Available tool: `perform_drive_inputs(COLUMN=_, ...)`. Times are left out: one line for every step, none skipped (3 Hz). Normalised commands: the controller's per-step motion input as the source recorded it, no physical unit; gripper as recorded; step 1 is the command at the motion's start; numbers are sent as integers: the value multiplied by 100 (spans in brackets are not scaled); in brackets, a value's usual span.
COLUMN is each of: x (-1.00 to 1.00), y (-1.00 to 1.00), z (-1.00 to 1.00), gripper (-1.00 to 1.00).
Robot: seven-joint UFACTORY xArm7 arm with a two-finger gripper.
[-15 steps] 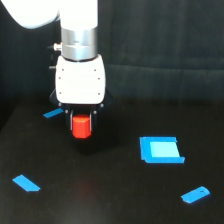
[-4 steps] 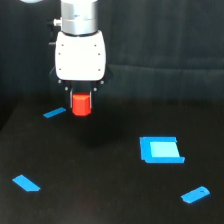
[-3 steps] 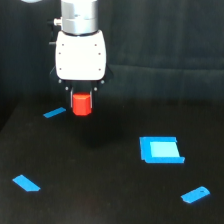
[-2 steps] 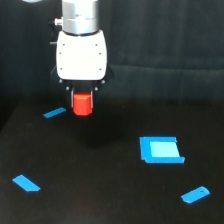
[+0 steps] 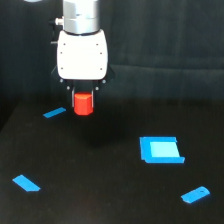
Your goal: Pick up the red object from the table
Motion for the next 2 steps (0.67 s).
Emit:
perform_drive_inputs(x=11, y=2, z=7, gripper=-95)
perform_drive_inputs(x=-2, y=4, z=14, gripper=-100)
